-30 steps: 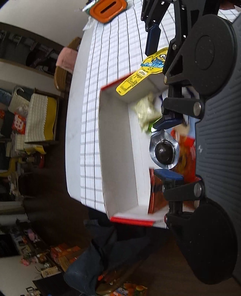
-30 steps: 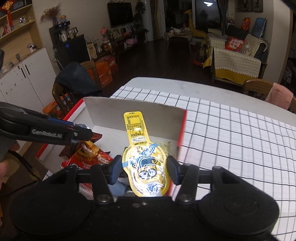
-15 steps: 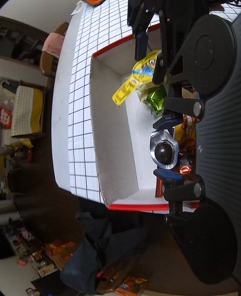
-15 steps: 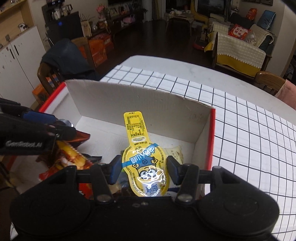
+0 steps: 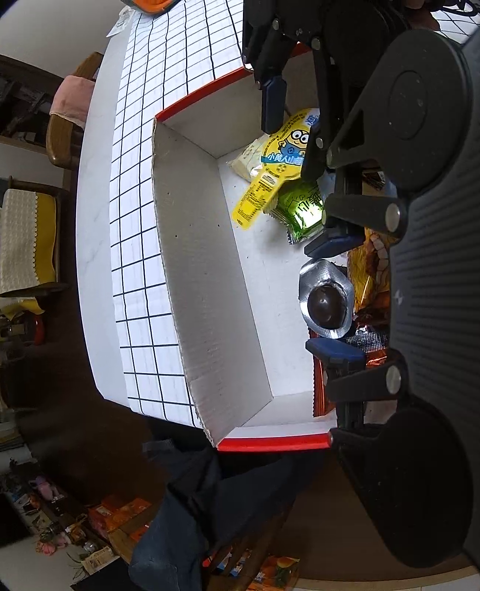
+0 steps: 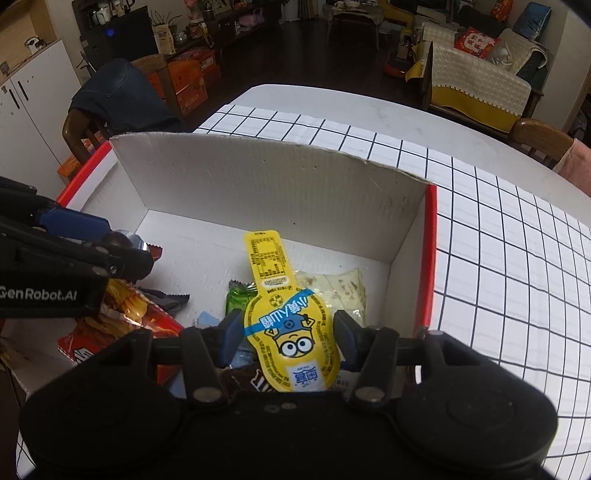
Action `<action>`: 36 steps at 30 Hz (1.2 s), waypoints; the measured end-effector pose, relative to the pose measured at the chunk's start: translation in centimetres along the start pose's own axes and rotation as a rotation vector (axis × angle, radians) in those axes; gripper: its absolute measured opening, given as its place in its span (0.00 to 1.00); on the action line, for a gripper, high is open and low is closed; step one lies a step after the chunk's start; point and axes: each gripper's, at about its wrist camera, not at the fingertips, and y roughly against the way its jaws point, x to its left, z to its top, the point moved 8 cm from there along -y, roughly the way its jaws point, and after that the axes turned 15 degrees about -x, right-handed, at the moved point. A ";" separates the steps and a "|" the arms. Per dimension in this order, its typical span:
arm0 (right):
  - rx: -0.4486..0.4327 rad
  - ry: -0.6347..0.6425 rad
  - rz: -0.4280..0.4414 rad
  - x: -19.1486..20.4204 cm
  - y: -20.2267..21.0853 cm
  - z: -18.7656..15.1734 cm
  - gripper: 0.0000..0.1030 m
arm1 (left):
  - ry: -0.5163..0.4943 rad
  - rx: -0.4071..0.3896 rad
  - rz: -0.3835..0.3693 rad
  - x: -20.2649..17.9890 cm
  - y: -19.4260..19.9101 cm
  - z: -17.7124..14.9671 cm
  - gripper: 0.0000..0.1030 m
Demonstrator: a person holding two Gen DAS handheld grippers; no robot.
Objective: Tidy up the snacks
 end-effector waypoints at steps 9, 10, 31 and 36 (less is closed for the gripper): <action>-0.074 -0.024 0.021 0.1 2.8 0.8 0.64 | 0.022 -0.055 -0.009 0.1 1.8 0.0 0.60; -0.084 -0.028 0.023 0.1 3.3 0.9 0.68 | 0.026 -0.065 -0.008 0.1 2.1 0.1 0.61; -0.312 -0.111 0.043 0.7 13.6 2.4 1.00 | 0.072 -0.274 -0.053 -0.2 11.4 -0.4 0.80; -0.356 -0.120 0.045 1.2 15.8 2.3 1.00 | 0.087 -0.312 -0.069 -0.1 13.5 -0.8 0.84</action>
